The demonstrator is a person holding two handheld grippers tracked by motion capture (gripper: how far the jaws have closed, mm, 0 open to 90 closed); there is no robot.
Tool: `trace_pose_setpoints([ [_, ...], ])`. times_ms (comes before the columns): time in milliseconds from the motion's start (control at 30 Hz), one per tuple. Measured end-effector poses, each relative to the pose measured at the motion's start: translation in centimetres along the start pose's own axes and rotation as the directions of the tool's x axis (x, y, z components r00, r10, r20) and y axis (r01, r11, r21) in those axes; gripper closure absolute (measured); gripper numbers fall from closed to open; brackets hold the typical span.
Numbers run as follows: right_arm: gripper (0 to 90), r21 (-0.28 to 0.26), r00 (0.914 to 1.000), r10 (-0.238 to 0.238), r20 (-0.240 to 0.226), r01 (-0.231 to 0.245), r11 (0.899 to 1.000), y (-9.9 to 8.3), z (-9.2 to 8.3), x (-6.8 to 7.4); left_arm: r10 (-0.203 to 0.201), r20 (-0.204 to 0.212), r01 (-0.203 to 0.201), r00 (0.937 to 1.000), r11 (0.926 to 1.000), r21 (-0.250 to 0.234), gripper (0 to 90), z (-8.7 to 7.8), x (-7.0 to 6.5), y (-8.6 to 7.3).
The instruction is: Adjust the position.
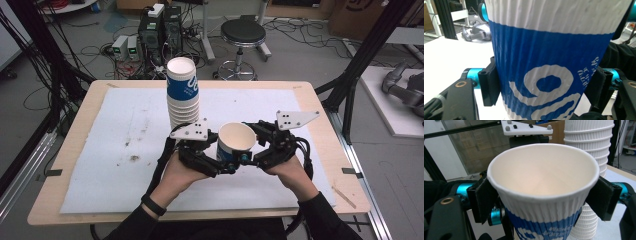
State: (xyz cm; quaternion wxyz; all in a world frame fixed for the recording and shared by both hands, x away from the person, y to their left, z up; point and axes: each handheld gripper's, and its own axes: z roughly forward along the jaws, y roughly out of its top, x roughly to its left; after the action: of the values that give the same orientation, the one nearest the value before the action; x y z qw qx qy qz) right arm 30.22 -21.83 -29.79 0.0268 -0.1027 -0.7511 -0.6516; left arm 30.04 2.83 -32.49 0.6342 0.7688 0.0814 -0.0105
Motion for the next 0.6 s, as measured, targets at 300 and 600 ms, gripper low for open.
trace_pose_setpoints([
  [300, 21.1, 0.002, 1.0000, -0.005, 0.004, 0.005, 1.000, -0.01, -0.03, 0.06, 0.002, 0.000, -0.002, 1.0000, 1.0000, -0.003, 27.3, 0.01, -0.01, -0.02],
  [600, 22.0, 0.003, 0.9998, -0.017, 0.007, 0.017, 1.000, 0.02, -0.11, 0.08, -0.005, 0.004, 0.005, 1.0000, 1.0000, -0.004, 22.5, 0.01, 0.02, -0.02],
])
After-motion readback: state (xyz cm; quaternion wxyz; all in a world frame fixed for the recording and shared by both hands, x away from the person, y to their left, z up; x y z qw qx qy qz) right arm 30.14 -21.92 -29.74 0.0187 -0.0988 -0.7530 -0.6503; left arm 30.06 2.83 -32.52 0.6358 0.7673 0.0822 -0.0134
